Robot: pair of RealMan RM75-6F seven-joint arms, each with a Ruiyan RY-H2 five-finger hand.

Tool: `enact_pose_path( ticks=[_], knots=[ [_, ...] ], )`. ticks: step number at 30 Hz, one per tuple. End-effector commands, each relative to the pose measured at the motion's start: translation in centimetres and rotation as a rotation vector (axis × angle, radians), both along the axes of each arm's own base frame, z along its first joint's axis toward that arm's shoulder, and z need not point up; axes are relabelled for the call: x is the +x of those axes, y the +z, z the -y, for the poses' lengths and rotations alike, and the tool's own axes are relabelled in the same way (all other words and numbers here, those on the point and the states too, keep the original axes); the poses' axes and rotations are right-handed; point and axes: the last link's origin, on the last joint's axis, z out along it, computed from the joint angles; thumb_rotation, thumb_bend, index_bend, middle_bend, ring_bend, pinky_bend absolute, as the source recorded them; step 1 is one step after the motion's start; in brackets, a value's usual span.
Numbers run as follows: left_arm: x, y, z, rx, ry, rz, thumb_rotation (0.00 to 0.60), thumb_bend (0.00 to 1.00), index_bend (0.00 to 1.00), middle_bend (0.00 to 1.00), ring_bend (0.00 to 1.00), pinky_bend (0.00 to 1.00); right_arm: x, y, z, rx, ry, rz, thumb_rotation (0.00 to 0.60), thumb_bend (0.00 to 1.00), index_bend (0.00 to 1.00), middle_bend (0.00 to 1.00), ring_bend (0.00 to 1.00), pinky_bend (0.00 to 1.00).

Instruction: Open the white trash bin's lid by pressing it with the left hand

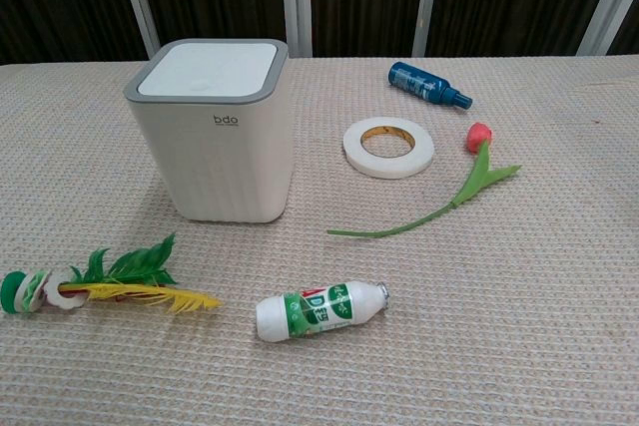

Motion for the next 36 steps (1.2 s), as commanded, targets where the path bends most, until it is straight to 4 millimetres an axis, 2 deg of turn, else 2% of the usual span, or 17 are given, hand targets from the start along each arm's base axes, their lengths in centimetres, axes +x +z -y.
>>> enact_pose_path(
  ticks=[1, 23, 25, 27, 32, 36],
  knots=[
    [0.0, 0.0, 0.0, 0.000, -0.002, 0.001, 0.600, 0.18, 0.19, 0.14, 0.00, 0.06, 0.0, 0.1, -0.1, -0.001, 0.000, -0.001, 0.600, 0.27, 0.12, 0.02, 0.00, 0.00],
    [0.0, 0.2, -0.1, 0.000, -0.018, 0.025, 0.600, 0.19, 0.18, 0.16, 0.03, 0.07, 0.0, 0.6, -0.6, -0.008, -0.002, 0.005, 0.600, 0.27, 0.12, 0.02, 0.00, 0.00],
    [0.4, 0.4, -0.4, 0.008, -0.052, 0.035, 0.600, 0.20, 0.18, 0.20, 0.07, 0.10, 0.0, 0.7, -0.7, -0.011, -0.001, 0.006, 0.600, 0.27, 0.12, 0.02, 0.00, 0.00],
    [0.7, 0.5, -0.9, 0.021, -0.111, 0.038, 0.600, 0.23, 0.18, 0.26, 0.16, 0.18, -0.1, 0.8, -0.8, -0.014, -0.004, 0.009, 0.600, 0.27, 0.12, 0.02, 0.00, 0.00],
    [0.9, 0.6, -2.6, 0.012, -0.188, 0.039, 0.600, 0.26, 0.18, 0.41, 0.29, 0.30, -0.2, 0.9, -0.8, -0.013, -0.013, 0.008, 0.600, 0.27, 0.12, 0.02, 0.00, 0.00],
    [2.7, 0.8, -5.3, -0.057, -0.242, 0.061, 0.600, 0.31, 0.18, 0.49, 0.36, 0.40, -0.1, 0.8, -0.7, -0.011, -0.013, 0.007, 0.600, 0.27, 0.12, 0.02, 0.00, 0.00]
  ],
)
